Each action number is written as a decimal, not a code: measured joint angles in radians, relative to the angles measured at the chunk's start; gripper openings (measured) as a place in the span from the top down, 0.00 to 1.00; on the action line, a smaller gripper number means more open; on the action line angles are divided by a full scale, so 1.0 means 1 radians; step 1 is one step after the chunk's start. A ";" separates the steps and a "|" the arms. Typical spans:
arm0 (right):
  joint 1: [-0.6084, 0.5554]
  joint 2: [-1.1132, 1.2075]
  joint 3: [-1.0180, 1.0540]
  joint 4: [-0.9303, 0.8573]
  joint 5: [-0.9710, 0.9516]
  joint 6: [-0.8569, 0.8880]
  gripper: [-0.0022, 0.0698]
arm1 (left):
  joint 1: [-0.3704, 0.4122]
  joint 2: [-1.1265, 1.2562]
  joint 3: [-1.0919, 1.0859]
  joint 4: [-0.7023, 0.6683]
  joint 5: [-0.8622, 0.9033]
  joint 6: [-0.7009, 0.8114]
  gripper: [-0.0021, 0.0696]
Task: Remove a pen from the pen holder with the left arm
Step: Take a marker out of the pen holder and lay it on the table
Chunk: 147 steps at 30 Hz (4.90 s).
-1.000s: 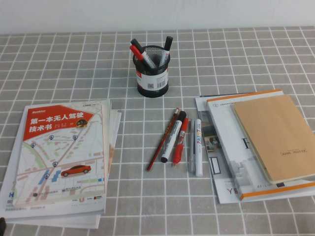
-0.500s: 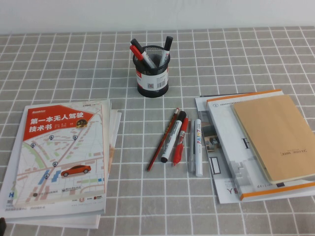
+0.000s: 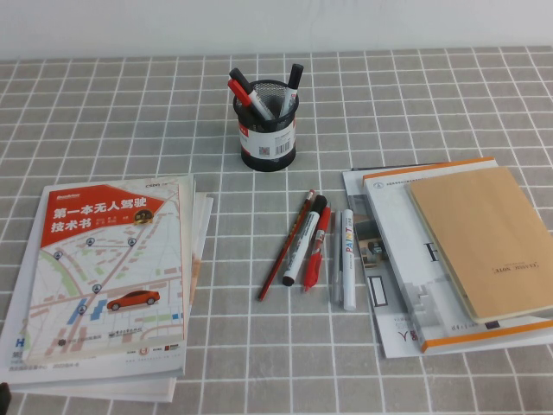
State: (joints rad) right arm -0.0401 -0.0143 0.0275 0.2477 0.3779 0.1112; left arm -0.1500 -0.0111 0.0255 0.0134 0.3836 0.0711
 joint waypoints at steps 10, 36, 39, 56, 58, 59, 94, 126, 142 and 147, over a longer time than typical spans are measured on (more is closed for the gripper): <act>0.000 0.000 0.000 0.000 0.000 0.000 0.99 | 0.000 0.000 0.000 -0.064 -0.133 -0.055 0.97; 0.000 0.000 0.000 0.000 0.000 0.000 0.99 | 0.000 0.215 -0.349 -0.277 -0.188 -0.253 0.97; 0.000 0.000 0.000 0.000 0.000 0.000 0.99 | 0.000 0.393 -0.503 -0.257 -0.108 -0.184 0.97; 0.000 0.000 0.000 0.000 0.000 0.000 0.99 | -0.113 1.202 -1.000 -0.445 -0.113 0.149 0.97; 0.000 0.000 0.000 0.000 0.000 0.000 0.99 | -0.152 1.296 -1.047 -0.449 -0.134 0.163 0.97; 0.000 0.000 0.000 0.000 0.000 0.000 0.99 | -0.166 1.333 -1.066 -0.452 -0.144 0.165 0.97; 0.000 0.000 0.000 0.000 0.000 0.000 0.99 | -0.222 2.009 -1.610 -0.658 -0.164 0.195 0.55; 0.000 0.000 0.000 0.000 0.000 0.000 0.99 | -0.230 2.143 -1.698 -0.750 -0.220 0.195 0.93; 0.000 0.000 0.000 0.000 0.000 0.000 0.99 | -0.230 2.149 -1.737 -0.752 -0.220 0.258 0.97; 0.000 0.000 0.000 0.000 0.000 0.000 0.99 | -0.230 2.149 -1.737 -0.752 -0.220 0.325 0.82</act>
State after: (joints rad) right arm -0.0401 -0.0143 0.0275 0.2477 0.3779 0.1112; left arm -0.3803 2.1376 -1.7116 -0.7388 0.1637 0.3958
